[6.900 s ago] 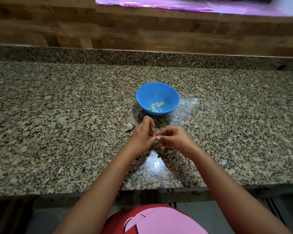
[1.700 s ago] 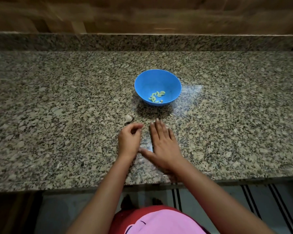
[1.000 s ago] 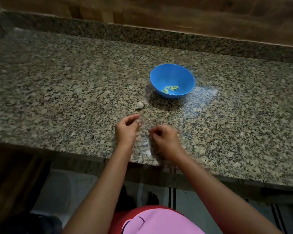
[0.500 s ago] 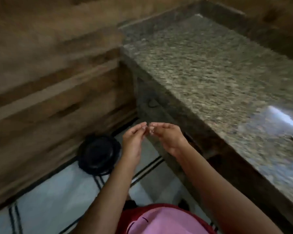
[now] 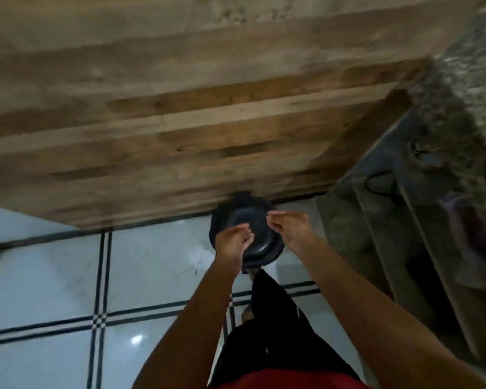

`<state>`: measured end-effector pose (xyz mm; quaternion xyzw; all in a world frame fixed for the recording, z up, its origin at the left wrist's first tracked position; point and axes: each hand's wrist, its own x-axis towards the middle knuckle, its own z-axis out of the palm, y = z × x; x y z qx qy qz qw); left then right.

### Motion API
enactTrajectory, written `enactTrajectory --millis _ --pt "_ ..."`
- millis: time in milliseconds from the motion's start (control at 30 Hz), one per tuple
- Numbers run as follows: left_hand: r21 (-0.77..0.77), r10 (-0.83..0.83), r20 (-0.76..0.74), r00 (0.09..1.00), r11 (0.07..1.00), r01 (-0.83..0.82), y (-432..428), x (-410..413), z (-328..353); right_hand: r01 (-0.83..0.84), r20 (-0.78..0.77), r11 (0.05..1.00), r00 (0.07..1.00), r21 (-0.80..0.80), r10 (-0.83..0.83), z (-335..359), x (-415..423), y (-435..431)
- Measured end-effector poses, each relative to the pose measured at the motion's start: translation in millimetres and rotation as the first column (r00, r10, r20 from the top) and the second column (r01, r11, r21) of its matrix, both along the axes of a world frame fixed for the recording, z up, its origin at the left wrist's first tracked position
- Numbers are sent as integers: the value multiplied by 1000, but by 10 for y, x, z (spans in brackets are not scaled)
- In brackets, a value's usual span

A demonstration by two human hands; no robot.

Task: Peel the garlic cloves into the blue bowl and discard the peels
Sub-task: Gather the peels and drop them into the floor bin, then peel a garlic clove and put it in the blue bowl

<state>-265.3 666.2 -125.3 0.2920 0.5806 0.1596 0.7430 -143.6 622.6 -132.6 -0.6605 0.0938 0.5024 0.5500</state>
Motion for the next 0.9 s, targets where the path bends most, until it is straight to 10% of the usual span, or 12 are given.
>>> enactTrajectory --millis 167,467,667,900 --pt "-174 -15 -150 989 985 -12 140 -47 -568 -190 -48 967 982 -169 185 -550 -33 179" --pt "-360 187 -53 981 913 -193 576 303 -1119 -79 -150 976 988 -201 49 -1220 -91 624" --pt "-132 -286 -164 944 955 266 279 534 -433 95 -344 995 934 -34 -101 -846 -200 541" --pt "160 -263 -5 965 952 260 -237 904 518 409 -67 882 912 234 -405 530 253 -512"
